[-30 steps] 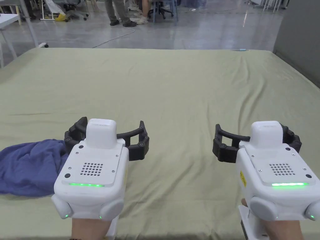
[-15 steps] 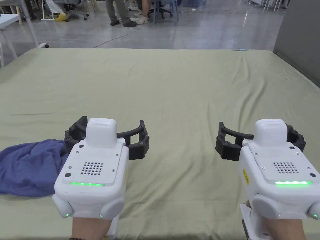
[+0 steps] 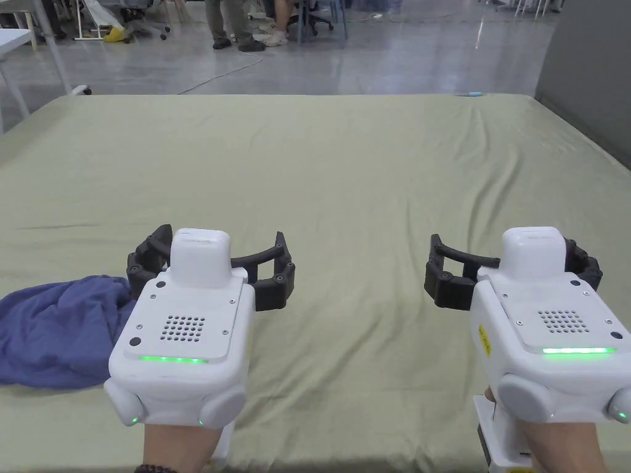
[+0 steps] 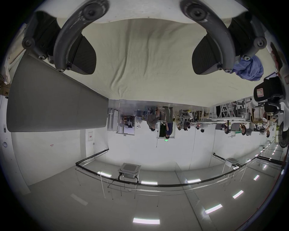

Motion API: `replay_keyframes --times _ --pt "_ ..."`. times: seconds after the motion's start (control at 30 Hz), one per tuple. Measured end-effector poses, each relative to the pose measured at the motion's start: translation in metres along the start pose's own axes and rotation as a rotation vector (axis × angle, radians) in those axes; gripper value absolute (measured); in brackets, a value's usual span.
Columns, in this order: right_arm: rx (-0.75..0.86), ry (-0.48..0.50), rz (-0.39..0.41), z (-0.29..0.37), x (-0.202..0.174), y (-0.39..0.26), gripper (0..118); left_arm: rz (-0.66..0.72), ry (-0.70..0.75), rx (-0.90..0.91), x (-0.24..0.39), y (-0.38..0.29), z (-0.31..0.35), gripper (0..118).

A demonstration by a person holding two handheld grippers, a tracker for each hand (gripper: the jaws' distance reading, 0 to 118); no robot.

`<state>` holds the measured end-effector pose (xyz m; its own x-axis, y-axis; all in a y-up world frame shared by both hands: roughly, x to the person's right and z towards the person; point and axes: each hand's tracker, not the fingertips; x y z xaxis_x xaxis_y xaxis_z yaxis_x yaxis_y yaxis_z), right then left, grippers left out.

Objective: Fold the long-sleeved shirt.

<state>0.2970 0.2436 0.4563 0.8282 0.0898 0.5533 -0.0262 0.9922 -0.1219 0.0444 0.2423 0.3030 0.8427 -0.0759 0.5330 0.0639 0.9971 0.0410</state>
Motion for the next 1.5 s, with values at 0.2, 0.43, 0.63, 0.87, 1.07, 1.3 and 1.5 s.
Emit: replay_keyframes --times 0.2,0.43,0.63,0.87,1.07,1.3,1.5 --pt "0.002 0.004 -0.002 -0.0013 -0.0003 0.0014 118 -0.003 -0.005 0.001 0.0020 0.0019 -0.0007 118" --pt "-0.011 0.006 0.011 -0.0030 -0.0014 0.0010 118 -0.007 -0.001 -0.005 0.0007 0.0018 -0.0020 118" --pt "-0.004 0.002 0.008 -0.0022 0.0002 0.0002 118 0.000 0.016 -0.009 -0.0011 0.0015 -0.0034 118" --pt "-0.002 0.008 0.008 -0.0019 -0.0007 -0.0009 118 -0.006 0.014 -0.007 -0.0013 0.0009 -0.0021 118" --pt "-0.001 0.021 0.001 -0.0020 0.0013 -0.0008 118 0.011 0.021 0.001 -0.0011 0.0002 -0.0016 118" --pt "0.006 -0.002 0.003 -0.0012 0.0029 -0.0011 118 -0.022 0.034 0.000 -0.0010 -0.0023 -0.0025 118" --pt "0.009 0.004 0.008 -0.0019 0.0053 -0.0016 118 -0.046 0.013 0.004 0.0023 -0.0037 -0.0010 118"
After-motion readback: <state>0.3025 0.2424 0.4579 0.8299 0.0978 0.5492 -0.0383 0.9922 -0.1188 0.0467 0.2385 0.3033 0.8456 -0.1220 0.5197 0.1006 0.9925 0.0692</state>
